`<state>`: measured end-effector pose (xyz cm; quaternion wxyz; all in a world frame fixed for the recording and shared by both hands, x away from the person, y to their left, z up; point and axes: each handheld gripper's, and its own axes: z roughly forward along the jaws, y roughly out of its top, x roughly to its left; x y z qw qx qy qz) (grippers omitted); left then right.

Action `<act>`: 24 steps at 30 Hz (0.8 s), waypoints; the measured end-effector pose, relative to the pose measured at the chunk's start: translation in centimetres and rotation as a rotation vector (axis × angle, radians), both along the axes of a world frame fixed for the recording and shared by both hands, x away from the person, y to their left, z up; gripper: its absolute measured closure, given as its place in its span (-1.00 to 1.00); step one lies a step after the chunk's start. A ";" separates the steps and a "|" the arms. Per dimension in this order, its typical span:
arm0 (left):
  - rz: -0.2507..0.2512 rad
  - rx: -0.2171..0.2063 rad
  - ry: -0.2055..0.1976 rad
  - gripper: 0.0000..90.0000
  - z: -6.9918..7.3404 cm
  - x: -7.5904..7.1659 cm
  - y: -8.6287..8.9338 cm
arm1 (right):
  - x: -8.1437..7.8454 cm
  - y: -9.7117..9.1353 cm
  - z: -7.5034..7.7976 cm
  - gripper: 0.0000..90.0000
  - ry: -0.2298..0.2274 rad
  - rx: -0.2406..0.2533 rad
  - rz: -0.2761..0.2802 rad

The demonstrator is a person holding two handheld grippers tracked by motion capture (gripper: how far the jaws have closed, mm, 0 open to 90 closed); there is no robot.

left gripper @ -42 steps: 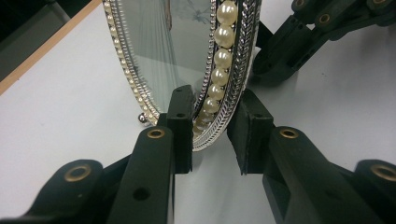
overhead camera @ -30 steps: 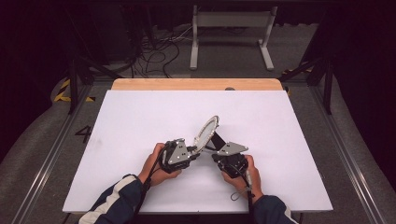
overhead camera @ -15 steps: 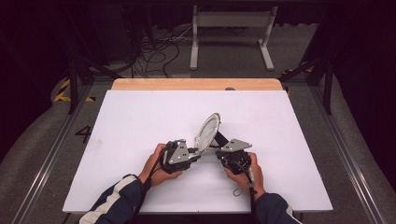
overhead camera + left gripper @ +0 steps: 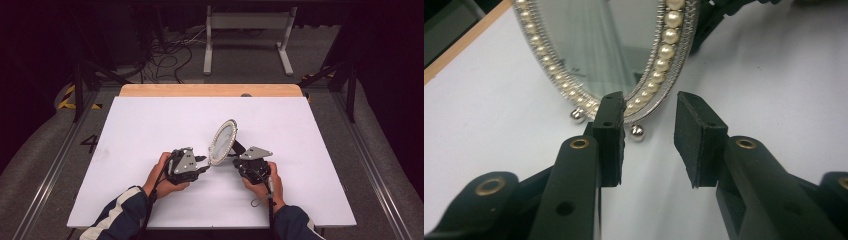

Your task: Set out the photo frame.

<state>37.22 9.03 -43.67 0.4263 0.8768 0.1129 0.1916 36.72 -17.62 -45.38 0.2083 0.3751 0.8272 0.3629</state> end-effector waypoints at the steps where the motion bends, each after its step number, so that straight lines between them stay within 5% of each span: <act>1: 0.010 -0.006 0.005 0.43 0.1 0.0 0.5 | -0.1 0.0 0.0 0.92 -0.002 -0.008 0.001; 17: 0.162 -0.079 0.020 0.02 0.4 -0.7 5.8 | -2.1 1.5 1.0 0.45 -0.048 0.098 0.065; 24: 0.198 -0.046 0.074 -0.22 -0.7 -1.8 7.4 | -2.5 3.0 1.1 0.18 -0.073 0.138 0.040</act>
